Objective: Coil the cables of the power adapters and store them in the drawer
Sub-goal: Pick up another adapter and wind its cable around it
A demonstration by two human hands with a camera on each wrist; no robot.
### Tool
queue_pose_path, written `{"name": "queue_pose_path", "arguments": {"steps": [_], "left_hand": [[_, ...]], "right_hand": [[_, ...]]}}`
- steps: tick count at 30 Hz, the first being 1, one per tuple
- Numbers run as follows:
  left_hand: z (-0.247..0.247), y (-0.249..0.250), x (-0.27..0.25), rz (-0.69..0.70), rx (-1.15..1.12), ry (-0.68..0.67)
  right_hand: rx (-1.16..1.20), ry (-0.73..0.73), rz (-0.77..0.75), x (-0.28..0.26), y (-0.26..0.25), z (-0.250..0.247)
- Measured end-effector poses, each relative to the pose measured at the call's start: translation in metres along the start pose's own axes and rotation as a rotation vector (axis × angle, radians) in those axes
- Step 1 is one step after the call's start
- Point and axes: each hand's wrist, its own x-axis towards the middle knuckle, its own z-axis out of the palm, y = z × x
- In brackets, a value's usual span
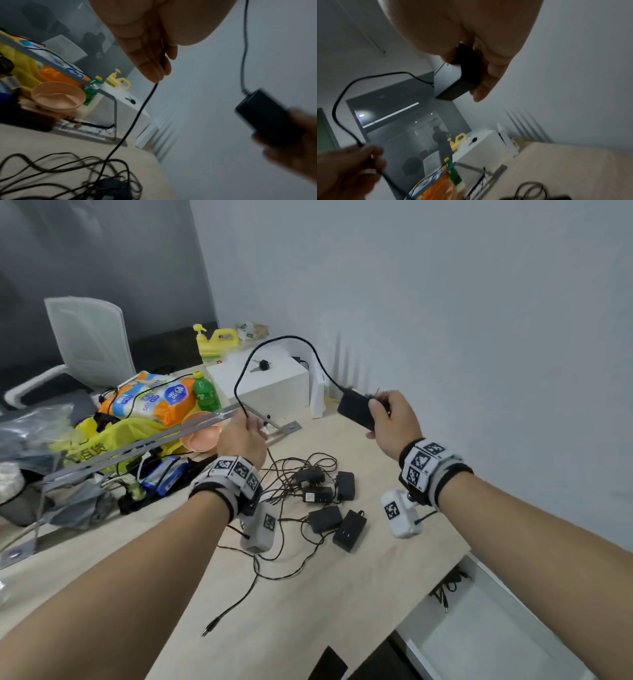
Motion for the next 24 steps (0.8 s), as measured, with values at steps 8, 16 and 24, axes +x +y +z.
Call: {"name": "queue_pose_path", "arguments": {"steps": [8, 16, 24], "left_hand": [[-0.010, 0.047, -0.012, -0.139, -0.606, -0.204], [-0.028, 0.009, -0.008, -0.267, -0.719, -0.305], [0.007, -0.009, -0.065, 0.096, 0.061, -0.938]], "right_hand": [[0.516, -0.502, 0.445, -0.040, -0.021, 0.044], [0.645, -0.573, 0.435, -0.043, -0.048, 0.039], [0.459, -0.446, 0.350, -0.023, -0.071, 0.030]]}}
